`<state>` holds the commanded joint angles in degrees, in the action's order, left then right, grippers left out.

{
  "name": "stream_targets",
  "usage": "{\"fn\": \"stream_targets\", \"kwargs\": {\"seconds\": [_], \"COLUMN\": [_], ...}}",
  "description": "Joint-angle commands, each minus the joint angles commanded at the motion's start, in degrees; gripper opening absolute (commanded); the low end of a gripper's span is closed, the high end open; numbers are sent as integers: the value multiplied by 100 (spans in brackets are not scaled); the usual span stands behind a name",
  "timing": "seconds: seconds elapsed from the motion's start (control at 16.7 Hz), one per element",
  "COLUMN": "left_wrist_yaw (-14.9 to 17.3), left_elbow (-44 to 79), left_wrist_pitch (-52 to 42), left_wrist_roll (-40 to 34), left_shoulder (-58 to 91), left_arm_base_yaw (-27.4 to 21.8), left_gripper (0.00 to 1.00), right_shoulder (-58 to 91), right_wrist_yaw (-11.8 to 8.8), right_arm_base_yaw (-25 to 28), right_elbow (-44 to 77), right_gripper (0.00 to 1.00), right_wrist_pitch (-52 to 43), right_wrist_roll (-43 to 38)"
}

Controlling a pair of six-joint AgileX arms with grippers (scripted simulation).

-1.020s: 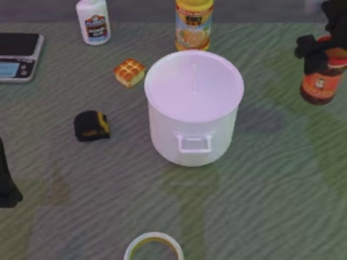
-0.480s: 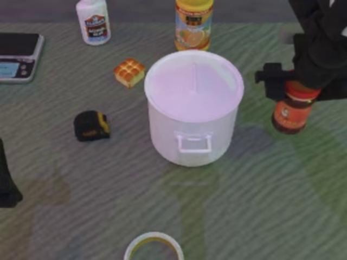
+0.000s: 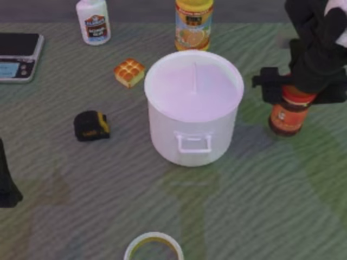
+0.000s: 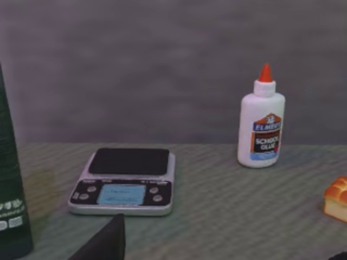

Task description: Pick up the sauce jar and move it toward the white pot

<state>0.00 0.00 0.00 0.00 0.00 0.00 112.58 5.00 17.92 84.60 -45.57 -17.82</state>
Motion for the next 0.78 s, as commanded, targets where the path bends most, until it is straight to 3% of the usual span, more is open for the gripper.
{"fn": "stream_targets", "kwargs": {"seconds": [0.54, 0.78], "left_wrist_yaw": [0, 0], "left_elbow": [0, 0], "left_wrist_pitch": [0, 0], "left_wrist_roll": [0, 0], "left_shoulder": [0, 0], "left_arm_base_yaw": [0, 0], "left_gripper": [100, 100], "right_shoulder": [294, 294], "right_wrist_yaw": [16, 16], "right_arm_base_yaw": [-12, -12], "right_elbow": [-344, -344], "right_gripper": [0, 30], "right_wrist_pitch": [638, 638], "right_wrist_roll": [1, 1]}}
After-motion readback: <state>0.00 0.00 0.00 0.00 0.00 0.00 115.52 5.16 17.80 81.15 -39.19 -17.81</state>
